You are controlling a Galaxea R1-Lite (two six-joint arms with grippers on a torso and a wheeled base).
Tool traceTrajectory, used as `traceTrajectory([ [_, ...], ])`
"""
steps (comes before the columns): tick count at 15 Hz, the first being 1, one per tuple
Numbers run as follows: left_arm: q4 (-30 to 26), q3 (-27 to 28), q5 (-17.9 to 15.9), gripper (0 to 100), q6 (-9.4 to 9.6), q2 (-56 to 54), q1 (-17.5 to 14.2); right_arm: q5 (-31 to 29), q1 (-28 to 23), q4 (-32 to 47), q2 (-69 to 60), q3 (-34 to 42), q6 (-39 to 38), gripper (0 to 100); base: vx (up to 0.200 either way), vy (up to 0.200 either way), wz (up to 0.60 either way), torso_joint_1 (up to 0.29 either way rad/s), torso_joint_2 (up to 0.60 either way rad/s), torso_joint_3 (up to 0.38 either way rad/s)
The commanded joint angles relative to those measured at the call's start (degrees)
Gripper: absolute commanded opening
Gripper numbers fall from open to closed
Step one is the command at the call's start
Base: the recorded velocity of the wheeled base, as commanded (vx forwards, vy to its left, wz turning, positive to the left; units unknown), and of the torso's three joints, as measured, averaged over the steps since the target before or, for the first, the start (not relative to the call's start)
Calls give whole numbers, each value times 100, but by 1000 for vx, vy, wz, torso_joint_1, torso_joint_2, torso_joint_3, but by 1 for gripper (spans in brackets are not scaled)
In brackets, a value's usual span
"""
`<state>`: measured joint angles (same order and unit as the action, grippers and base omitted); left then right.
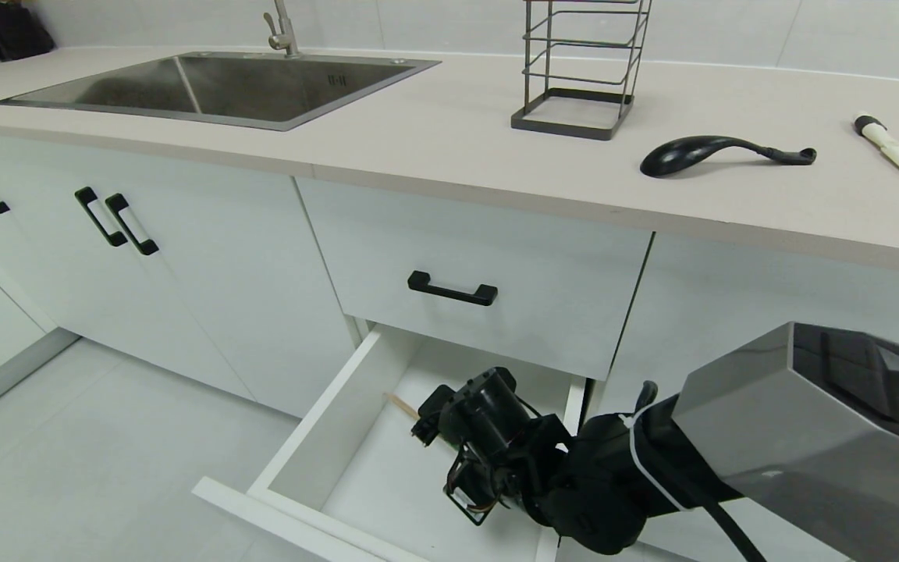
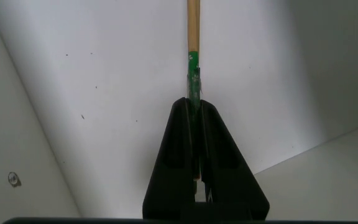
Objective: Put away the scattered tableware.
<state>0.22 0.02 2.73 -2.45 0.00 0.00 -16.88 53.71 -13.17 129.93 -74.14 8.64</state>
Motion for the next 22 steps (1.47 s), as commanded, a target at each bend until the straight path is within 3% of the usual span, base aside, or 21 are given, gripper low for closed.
traceTrajectory([
  [1, 4, -2, -1, 100, -1, 0, 0, 1, -10, 7, 173, -127, -3, 0, 0, 0, 0, 0, 0, 0],
  [15, 4, -2, 8, 100, -1, 0, 0, 10, -63, 183, 525, -505, -21, 0, 0, 0, 0, 0, 0, 0],
  [16, 4, -2, 8, 100, -1, 0, 0, 10, -63, 192, 507, -505, -21, 100, 0, 0, 0, 0, 0, 0],
  [22, 4, -2, 8, 100, -1, 0, 0, 45, -45, 253, 411, -487, -3, 100, 0, 0, 0, 0, 0, 0],
])
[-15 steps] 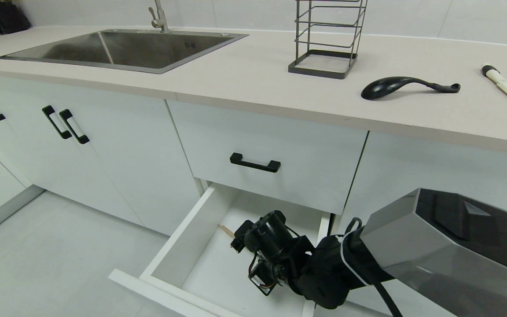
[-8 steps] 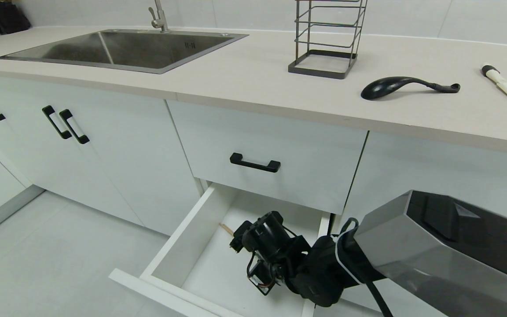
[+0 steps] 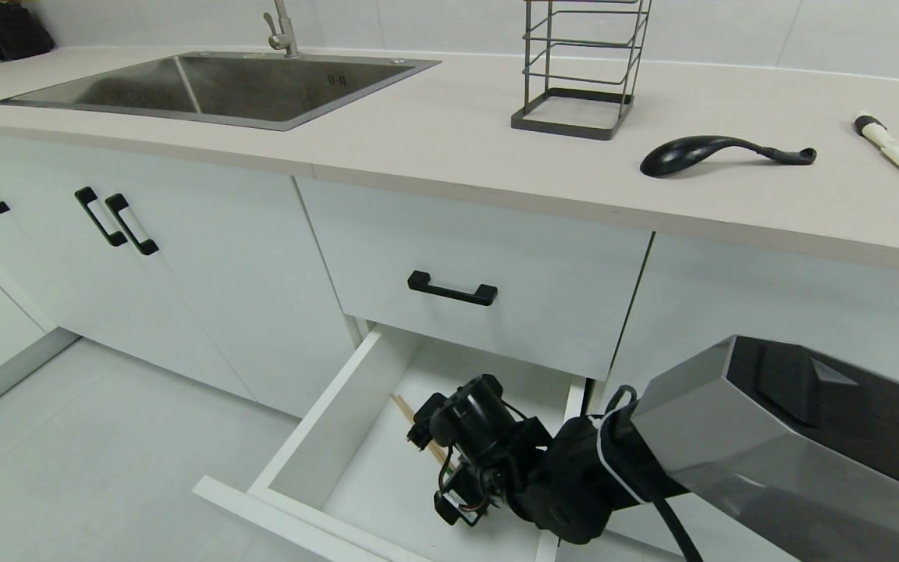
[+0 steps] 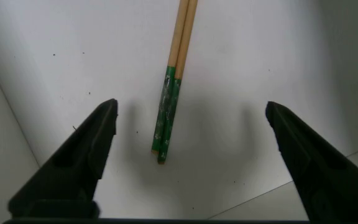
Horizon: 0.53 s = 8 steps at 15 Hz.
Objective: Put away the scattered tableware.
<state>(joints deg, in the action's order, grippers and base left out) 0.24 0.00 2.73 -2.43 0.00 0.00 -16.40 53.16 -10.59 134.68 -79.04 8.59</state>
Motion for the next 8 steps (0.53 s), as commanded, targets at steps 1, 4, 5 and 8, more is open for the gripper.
traceTrajectory([
  [1, 2, 0, 8, 100, -4, 0, 0, -4, 27, -4, -126, 3, 11, 100, 0, 0, 0, 0, 0, 0],
  [4, 2, 0, 8, 100, -4, 0, 0, 14, 247, 145, -715, 21, 19, 100, 0, 0, 0, 0, 0, 0],
  [5, 2, 0, -1, 100, -4, 0, 0, 14, 282, 145, -838, 21, 28, 100, 0, 0, 0, 0, 0, 0],
  [8, 2, 0, -1, 100, -4, 0, 0, 242, 572, -92, -1735, 583, 55, 100, 0, 0, 0, 0, 0, 0],
])
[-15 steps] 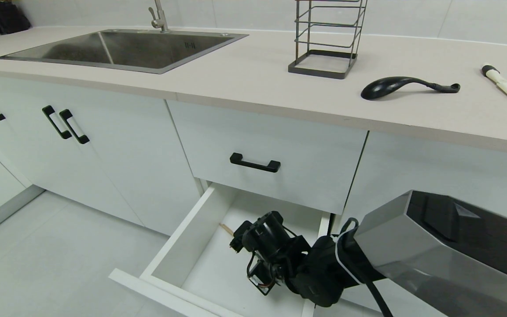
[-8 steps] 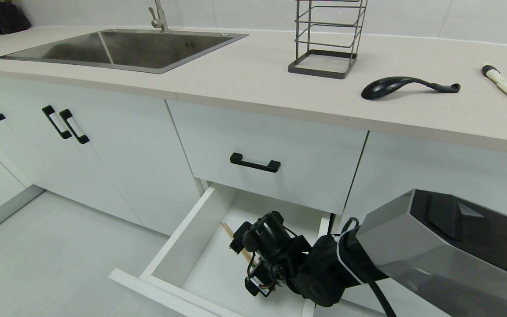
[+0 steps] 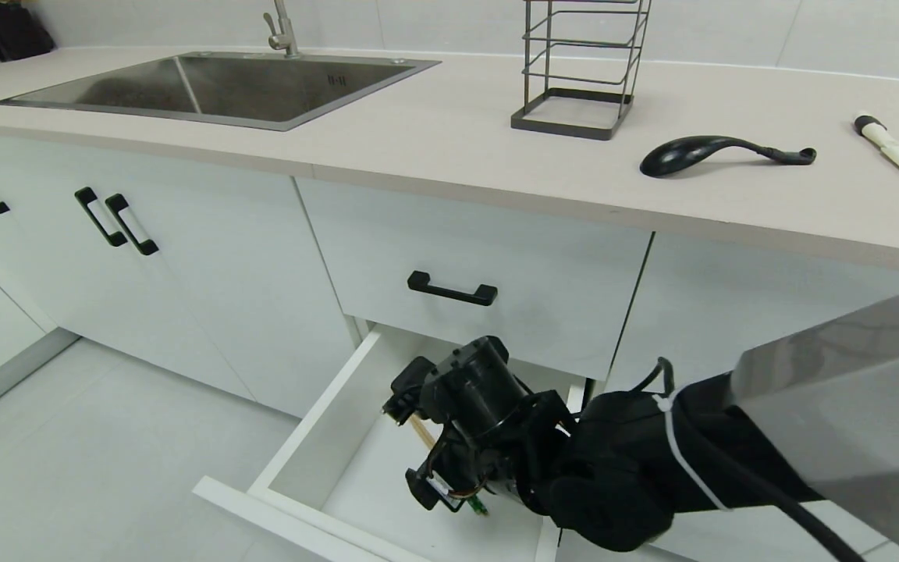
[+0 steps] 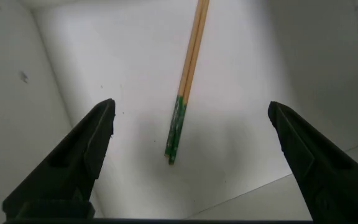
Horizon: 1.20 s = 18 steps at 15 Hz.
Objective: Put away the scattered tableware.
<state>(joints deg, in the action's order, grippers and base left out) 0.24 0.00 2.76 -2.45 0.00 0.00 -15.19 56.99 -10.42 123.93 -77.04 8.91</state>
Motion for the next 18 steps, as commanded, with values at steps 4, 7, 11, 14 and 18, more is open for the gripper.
traceTrajectory([
  [4, 2, 0, -3, 100, -1, 0, 0, 464, 260, -1208, -1538, 1737, 172, 100, 0, 0, 0, 0, 0, 0],
  [7, 2, 0, 6, 100, -1, 0, 0, 1036, 207, -2060, -2092, 2203, 260, 100, 0, 0, 0, 0, 0, 0],
  [11, 2, 0, -3, 100, -1, 0, 0, 1730, 128, -3106, -2769, 3371, 295, 100, 0, 0, 0, 0, 0, 0],
  [14, 2, 0, -3, 100, -1, 0, 0, 2143, -171, -3247, -2927, 3872, 665, 100, 0, 0, 0, 0, 0, 0],
  [18, 2, 0, 6, 100, -1, 0, 0, 2143, -206, -3264, -2874, 4215, 585, 100, 0, 0, 0, 0, 0, 0],
])
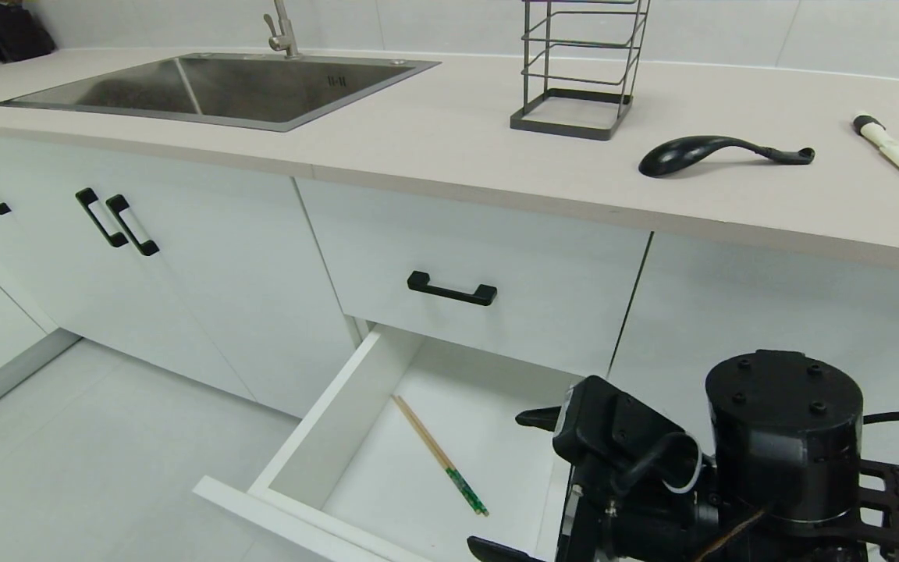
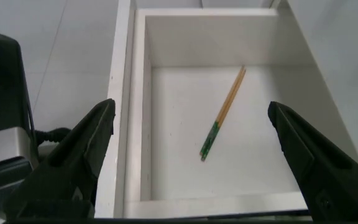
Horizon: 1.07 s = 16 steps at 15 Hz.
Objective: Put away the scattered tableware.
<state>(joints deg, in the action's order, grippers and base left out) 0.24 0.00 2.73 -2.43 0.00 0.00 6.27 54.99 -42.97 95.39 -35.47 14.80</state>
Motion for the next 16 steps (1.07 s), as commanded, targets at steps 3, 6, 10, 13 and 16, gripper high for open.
traceTrajectory([
  [3, 2, 0, 8, 100, -4, 0, 0, -3, 3, -1, -21, 67, -12, 100, 0, 0, 0, 0, 0, 0],
  [6, 2, 0, 8, 100, -4, 0, 0, -11, 3, -1, -47, 67, 23, 100, 0, 0, 0, 0, 0, 0],
  [10, 2, 0, 8, 100, -4, 0, 0, -20, 12, 8, -47, 76, 23, 100, 0, 0, 0, 0, 0, 0],
  [13, 2, 0, 8, 100, -4, 0, 0, -20, 20, 26, -65, 111, 14, 100, 0, 0, 0, 83, -106, -18],
  [16, 2, 0, -1, 100, -4, 0, 0, -29, 38, 26, -73, 137, 14, 100, 0, 0, 0, 232, -66, -116],
])
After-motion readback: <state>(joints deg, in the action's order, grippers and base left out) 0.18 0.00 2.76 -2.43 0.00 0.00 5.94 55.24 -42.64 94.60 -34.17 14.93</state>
